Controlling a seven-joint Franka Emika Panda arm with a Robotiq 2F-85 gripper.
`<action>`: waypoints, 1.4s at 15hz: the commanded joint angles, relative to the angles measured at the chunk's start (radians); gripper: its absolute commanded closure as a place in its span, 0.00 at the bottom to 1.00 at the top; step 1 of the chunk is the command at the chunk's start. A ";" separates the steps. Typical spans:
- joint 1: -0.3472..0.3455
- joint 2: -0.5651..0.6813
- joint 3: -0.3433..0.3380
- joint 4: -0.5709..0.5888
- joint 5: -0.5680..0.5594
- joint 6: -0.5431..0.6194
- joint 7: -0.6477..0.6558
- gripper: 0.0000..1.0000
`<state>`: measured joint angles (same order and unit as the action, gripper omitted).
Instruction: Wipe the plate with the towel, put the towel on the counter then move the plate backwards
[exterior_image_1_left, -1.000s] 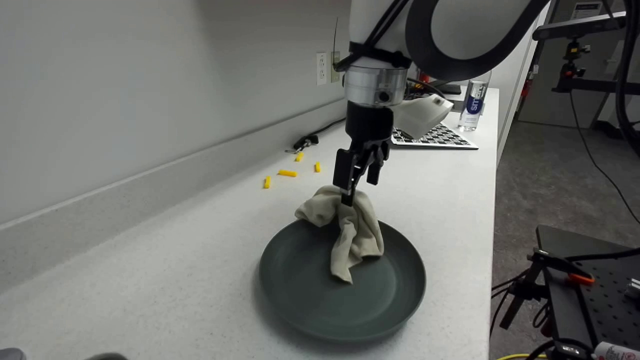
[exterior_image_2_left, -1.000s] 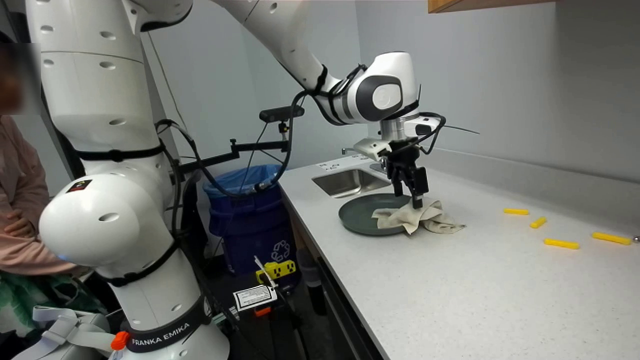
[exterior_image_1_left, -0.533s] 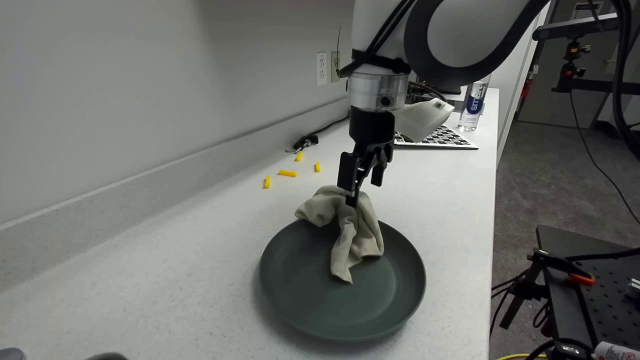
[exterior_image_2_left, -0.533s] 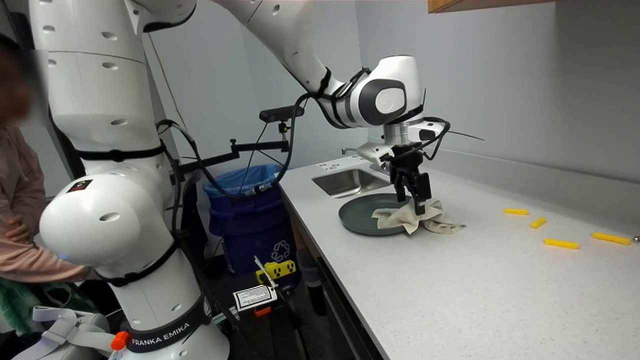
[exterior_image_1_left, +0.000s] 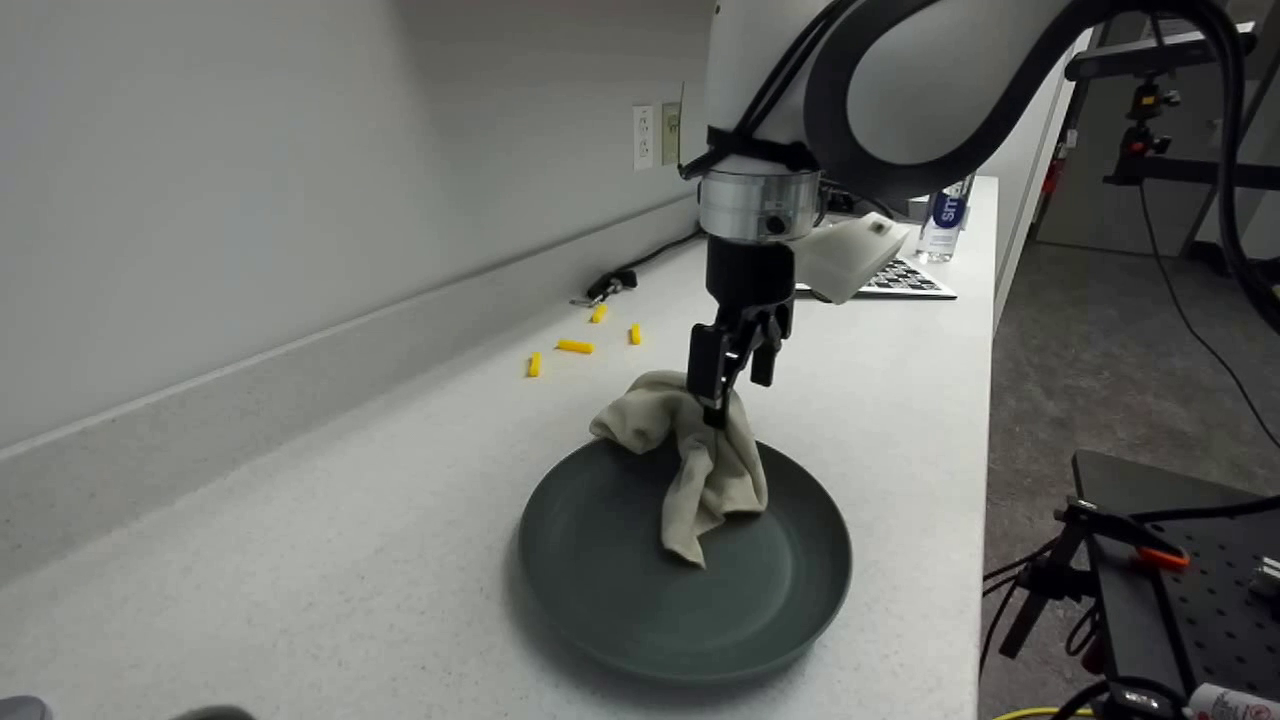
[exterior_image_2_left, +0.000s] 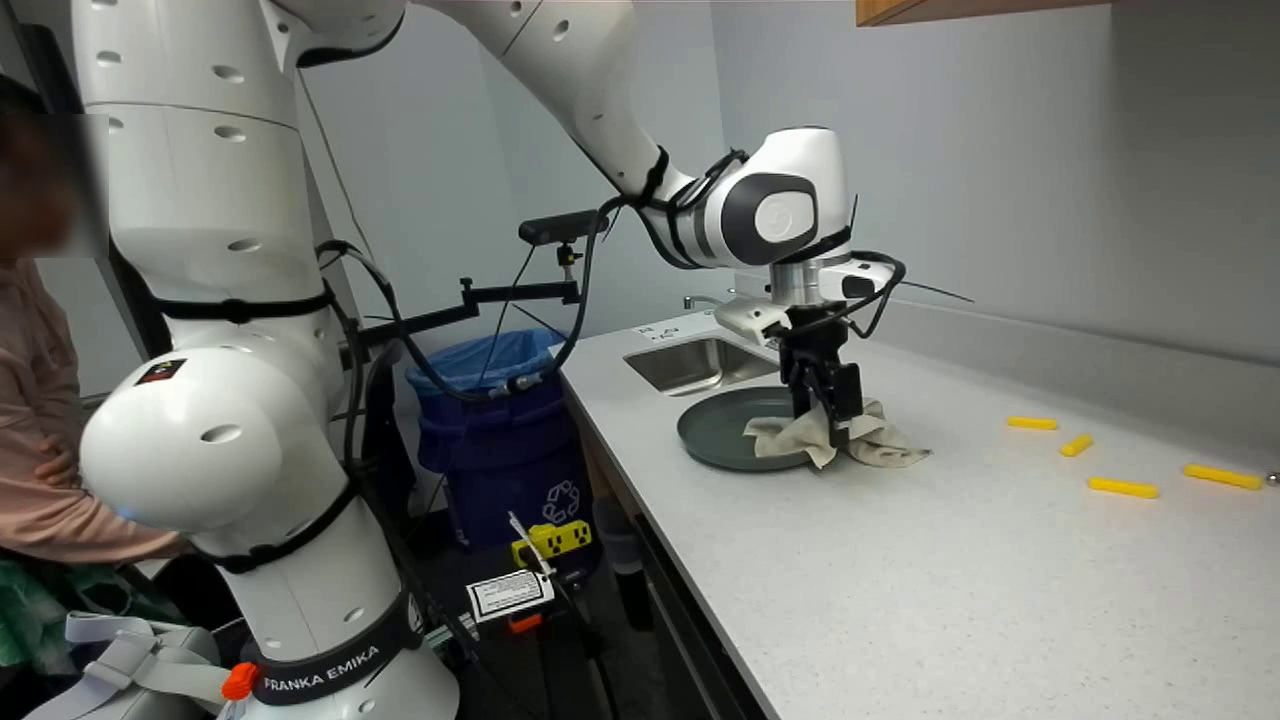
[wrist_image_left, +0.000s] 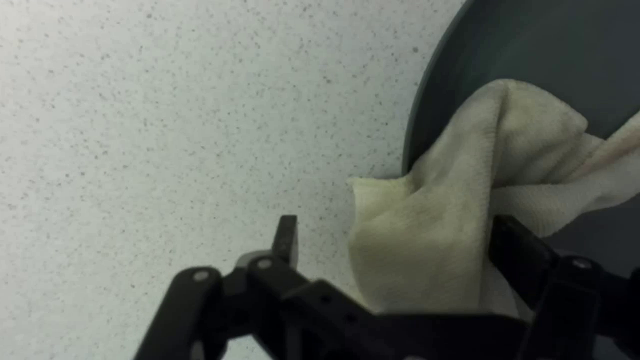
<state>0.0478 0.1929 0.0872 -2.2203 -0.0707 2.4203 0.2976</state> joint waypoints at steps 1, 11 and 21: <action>0.019 0.018 -0.013 0.015 0.022 0.016 -0.036 0.28; 0.042 -0.021 -0.011 0.017 0.006 0.003 -0.023 0.99; 0.074 -0.328 0.039 -0.001 -0.113 -0.109 -0.011 0.99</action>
<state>0.1041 -0.0184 0.1057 -2.2031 -0.1592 2.3680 0.2864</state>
